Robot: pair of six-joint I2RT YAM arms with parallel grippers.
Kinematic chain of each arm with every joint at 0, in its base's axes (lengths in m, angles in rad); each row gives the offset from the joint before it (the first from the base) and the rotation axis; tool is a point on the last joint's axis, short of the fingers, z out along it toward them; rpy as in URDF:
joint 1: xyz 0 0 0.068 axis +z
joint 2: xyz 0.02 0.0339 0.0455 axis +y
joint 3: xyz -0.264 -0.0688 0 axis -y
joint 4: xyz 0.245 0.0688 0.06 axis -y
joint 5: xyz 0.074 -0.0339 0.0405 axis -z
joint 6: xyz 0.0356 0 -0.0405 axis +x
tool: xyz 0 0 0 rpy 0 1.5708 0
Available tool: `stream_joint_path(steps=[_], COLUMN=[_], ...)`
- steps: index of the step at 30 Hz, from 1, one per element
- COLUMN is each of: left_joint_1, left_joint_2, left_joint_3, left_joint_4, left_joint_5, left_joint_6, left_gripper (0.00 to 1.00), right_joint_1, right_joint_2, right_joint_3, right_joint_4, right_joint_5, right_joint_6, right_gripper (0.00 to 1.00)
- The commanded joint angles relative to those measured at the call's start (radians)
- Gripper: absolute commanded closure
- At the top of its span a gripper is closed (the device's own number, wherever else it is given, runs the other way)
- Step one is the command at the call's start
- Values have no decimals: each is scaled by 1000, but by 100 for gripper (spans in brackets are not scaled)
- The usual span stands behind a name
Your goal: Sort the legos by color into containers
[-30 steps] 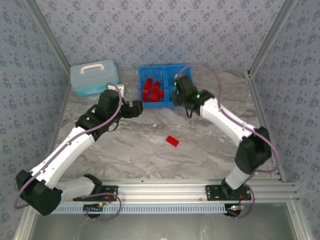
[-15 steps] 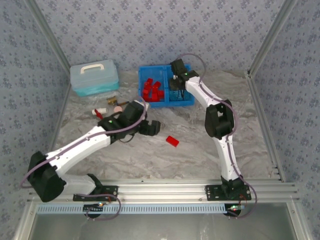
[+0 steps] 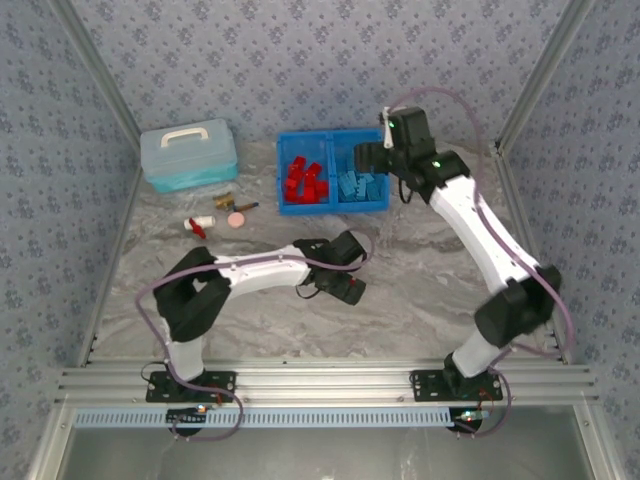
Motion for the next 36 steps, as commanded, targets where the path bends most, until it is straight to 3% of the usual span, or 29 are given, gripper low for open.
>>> stream_joint_path(steps=[1, 5, 11, 15, 20, 25, 31, 36], left_joint_1=[2, 2, 2, 13, 89, 262, 455, 518], left_joint_2=[65, 108, 91, 35, -113, -167, 20, 255], left_joint_3=[50, 48, -3, -12, 9, 135, 379, 673], left_joint_4=[19, 38, 89, 105, 100, 68, 99, 24], left_joint_5=[-3, 7, -4, -18, -39, -67, -4, 2], left_joint_6=[57, 55, 31, 28, 37, 110, 166, 178], left_gripper=[1, 3, 35, 44, 47, 47, 47, 46], right_joint_1=[-9, -14, -17, -14, -8, -4, -5, -5], right_joint_2=[-66, -137, -187, -198, -248, -316, -357, -390], right_joint_3=[-105, -172, -227, -240, -266, -331, -394, -414], right_joint_4=[0, -51, -54, -75, -93, -100, -108, -121], right_joint_5=[25, 49, 42, 26, 11, 22, 18, 14], right_joint_6=[3, 7, 47, 68, 85, 100, 124, 134], right_gripper=[0, 0, 0, 0, 0, 0, 0, 0])
